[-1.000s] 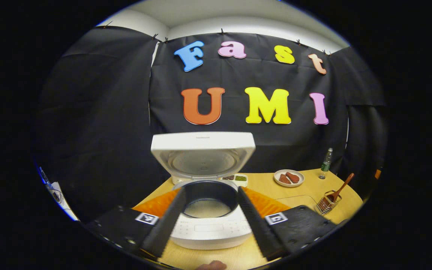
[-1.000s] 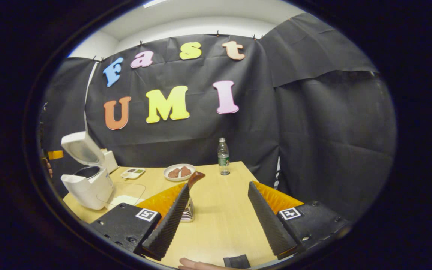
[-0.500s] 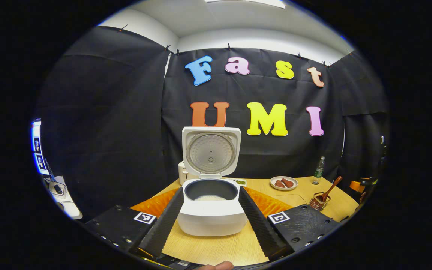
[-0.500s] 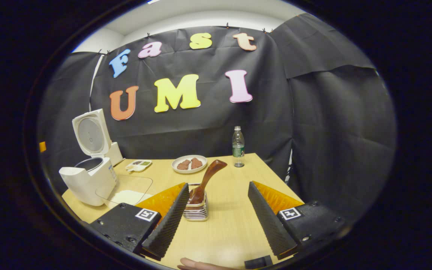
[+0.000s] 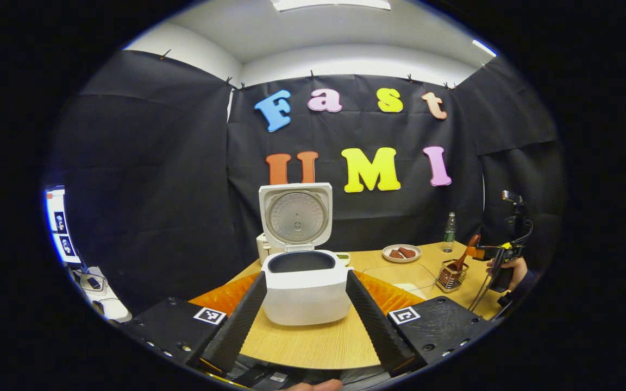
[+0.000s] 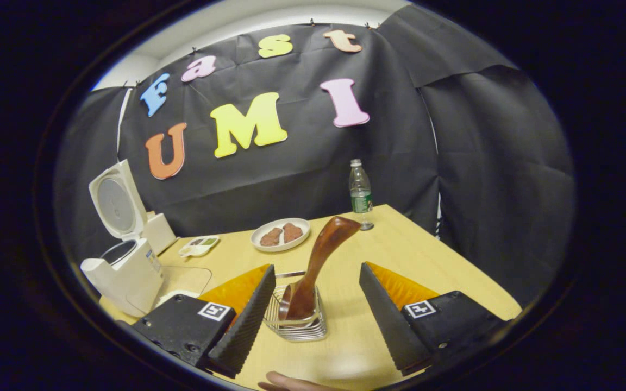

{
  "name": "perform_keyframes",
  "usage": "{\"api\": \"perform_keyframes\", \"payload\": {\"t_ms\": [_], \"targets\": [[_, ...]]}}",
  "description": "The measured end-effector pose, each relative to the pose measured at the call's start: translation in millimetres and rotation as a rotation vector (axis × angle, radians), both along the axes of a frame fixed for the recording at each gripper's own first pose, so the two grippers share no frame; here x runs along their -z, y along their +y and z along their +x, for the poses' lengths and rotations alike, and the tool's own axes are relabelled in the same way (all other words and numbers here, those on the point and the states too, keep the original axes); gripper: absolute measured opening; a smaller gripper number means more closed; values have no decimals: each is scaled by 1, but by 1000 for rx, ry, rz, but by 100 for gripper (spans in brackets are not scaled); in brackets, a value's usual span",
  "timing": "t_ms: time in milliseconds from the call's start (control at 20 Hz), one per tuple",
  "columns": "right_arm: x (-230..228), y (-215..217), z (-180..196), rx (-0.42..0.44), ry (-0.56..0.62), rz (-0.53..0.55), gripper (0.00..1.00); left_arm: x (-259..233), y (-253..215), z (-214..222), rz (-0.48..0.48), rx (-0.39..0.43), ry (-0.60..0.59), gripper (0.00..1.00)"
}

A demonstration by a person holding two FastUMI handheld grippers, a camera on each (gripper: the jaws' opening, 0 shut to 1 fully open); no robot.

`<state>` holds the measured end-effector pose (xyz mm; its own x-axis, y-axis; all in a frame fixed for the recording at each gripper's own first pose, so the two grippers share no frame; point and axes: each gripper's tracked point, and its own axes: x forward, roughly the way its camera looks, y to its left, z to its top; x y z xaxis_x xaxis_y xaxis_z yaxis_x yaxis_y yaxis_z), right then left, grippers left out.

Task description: Close the left gripper, press the button to open the rice cooker; take a wooden spoon from the chopstick holder with the right hand, scoop a spoonful of rice and pour it into the rice cooker, then put the wooden spoon back into the chopstick holder.

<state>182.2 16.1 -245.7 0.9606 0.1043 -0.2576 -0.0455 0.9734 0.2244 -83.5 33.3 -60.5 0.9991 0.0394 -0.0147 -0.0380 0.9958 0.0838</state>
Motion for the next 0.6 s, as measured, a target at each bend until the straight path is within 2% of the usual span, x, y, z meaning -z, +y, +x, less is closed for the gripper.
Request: {"api": "perform_keyframes", "payload": {"t_ms": [200, 250, 300, 450, 500, 550, 600], "targets": [[9, 3, 31, 31, -37, 59, 100, -3, -21, -20, 0, 64, -38, 95], [13, 5, 36, 43, -38, 70, 94, 0, -26, -26, -20, 88, -31, 95], [14, 7, 41, 38, -49, 92, 100, 2, -30, -30, -46, 105, -24, 95], [20, 18, 52, 14, -34, 81, 94, 1, -26, -40, -77, 115, -38, 95], [25, 21, 52, 6, -1, 67, 83, 4, -25, -41, -81, 120, -38, 96], [28, 13, 56, 44, 2, 51, 60, 5, -29, -45, -90, 135, -31, 95], [21, 7, 54, 71, 4, 51, 47, 8, -33, -48, -106, 163, -24, 95]]}}
